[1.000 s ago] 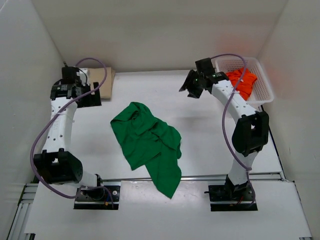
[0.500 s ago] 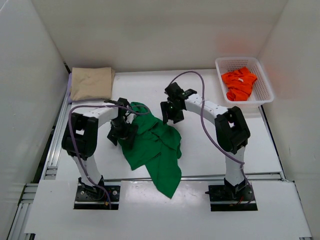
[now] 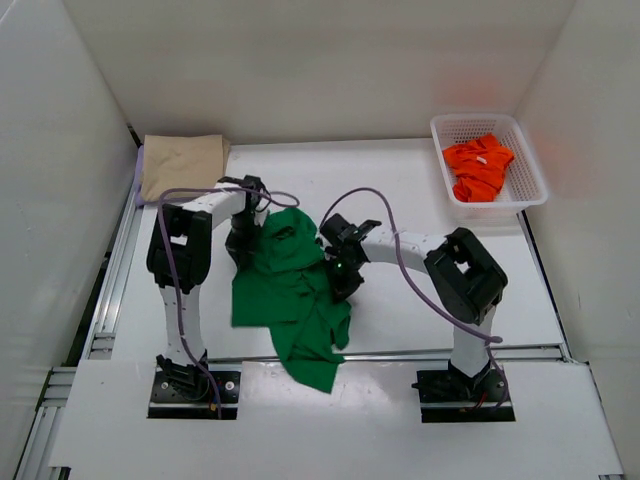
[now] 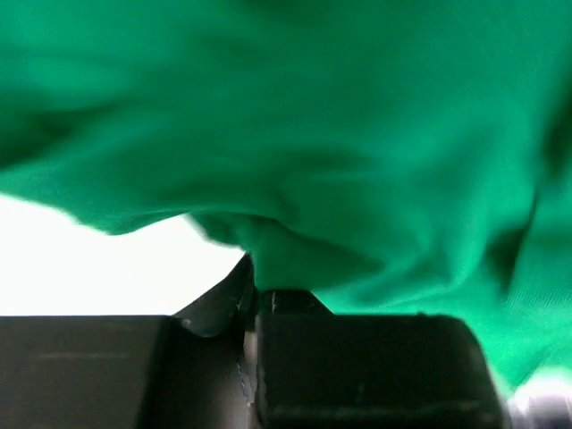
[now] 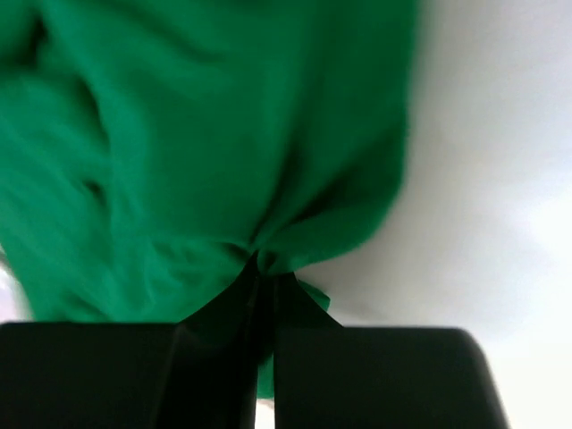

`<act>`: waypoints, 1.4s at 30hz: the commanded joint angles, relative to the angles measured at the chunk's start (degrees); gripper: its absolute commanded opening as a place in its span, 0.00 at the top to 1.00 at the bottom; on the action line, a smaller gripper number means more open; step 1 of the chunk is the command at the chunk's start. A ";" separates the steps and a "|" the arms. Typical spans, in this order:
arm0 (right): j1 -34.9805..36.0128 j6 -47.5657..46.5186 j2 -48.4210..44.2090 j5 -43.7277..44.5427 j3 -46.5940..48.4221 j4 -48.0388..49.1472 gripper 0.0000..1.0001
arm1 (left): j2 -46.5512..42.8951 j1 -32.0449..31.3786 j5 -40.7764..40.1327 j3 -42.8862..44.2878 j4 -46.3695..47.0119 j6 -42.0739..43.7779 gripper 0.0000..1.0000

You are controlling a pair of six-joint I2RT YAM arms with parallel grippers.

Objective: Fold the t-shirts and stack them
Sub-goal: Move the tshirt to the center of the board, then flatten out the tshirt

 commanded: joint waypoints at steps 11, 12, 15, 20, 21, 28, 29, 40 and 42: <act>9.44 -8.67 -15.13 -5.15 1.28 7.57 0.54 | 6.95 -1.57 -15.07 36.68 14.90 0.43 0.00; 8.39 -6.31 -16.53 -5.15 0.05 8.62 0.53 | 5.81 -1.57 -15.85 35.19 14.90 0.43 0.00; 4.34 -1.30 -21.11 -2.70 -3.13 13.19 0.47 | -0.95 0.97 -15.86 26.50 14.90 0.43 0.00; 1.35 1.01 -15.43 2.31 6.58 12.77 0.41 | -14.48 3.09 -5.25 9.45 10.60 0.43 0.00; 1.35 1.01 -13.23 3.28 9.24 12.07 0.39 | -15.47 2.13 -3.74 4.38 8.24 0.43 0.00; 1.87 5.49 8.30 12.77 24.98 7.50 0.38 | -17.58 -3.68 1.90 -11.12 11.37 0.43 0.00; 1.87 6.02 10.33 14.18 28.22 4.97 0.38 | -17.58 -4.29 1.90 -11.75 13.56 0.43 0.00; 0.65 12.78 19.14 16.04 26.77 -3.07 0.82 | -7.93 -7.11 3.65 -11.15 17.97 0.43 0.29; 0.12 14.36 15.63 16.04 23.96 -2.44 0.91 | -6.43 -6.59 2.96 -10.53 17.98 0.43 0.48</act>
